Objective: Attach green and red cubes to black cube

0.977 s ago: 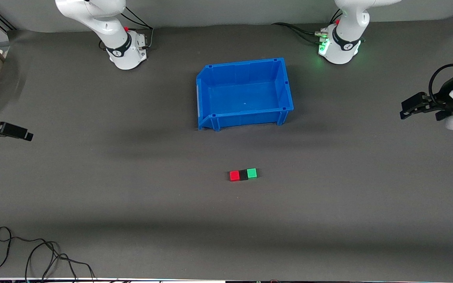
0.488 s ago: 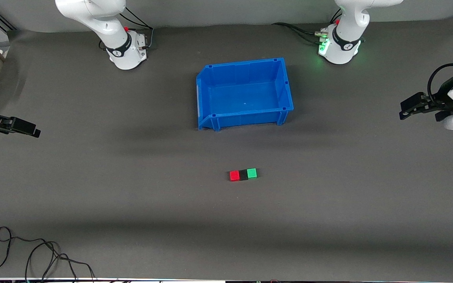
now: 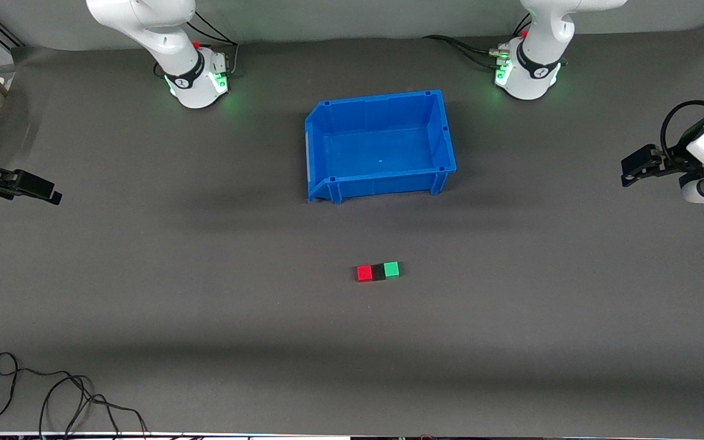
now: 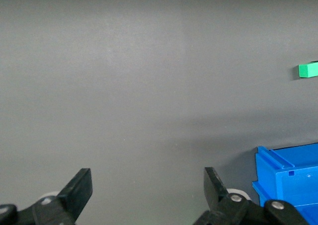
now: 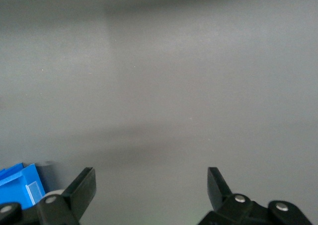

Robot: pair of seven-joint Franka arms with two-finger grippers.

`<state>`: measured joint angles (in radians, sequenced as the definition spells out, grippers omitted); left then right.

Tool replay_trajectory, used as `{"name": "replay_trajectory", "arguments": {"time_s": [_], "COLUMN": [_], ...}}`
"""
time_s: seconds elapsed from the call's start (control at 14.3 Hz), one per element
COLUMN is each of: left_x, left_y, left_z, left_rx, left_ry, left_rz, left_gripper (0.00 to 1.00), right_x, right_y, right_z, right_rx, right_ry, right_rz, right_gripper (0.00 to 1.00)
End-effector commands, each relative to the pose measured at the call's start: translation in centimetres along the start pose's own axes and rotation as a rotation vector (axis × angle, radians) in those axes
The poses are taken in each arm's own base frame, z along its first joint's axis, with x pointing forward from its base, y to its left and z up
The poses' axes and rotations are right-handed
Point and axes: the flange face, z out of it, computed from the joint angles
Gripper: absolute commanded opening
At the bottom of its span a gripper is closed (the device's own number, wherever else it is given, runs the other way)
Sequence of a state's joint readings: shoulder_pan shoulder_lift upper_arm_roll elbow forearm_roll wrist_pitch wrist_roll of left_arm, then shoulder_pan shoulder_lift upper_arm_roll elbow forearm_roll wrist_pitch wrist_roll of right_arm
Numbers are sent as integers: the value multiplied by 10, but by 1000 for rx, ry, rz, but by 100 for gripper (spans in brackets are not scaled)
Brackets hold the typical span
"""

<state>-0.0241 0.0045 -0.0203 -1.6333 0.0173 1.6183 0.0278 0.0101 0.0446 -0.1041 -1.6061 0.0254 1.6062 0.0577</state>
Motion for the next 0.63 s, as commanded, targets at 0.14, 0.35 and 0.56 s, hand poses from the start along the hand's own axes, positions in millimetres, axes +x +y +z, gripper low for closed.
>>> {"name": "replay_trajectory", "arguments": {"time_s": [0.14, 0.35, 0.56], "left_x": [-1, -1, -1], "left_y": [-7, -7, -6], "left_z": [-13, -15, -21], "left_rx": [9, 7, 8], "left_ry": [8, 10, 22], "left_rz": [-2, -10, -10], "left_gripper": [100, 100, 100], "right_x": [0, -1, -1], "right_y": [-7, -7, -7], "right_z": [3, 2, 3], "right_rx": [-22, -22, -22], "right_ry": [6, 7, 4], "right_rz": [-27, -28, -27], "right_gripper": [99, 99, 99]}}
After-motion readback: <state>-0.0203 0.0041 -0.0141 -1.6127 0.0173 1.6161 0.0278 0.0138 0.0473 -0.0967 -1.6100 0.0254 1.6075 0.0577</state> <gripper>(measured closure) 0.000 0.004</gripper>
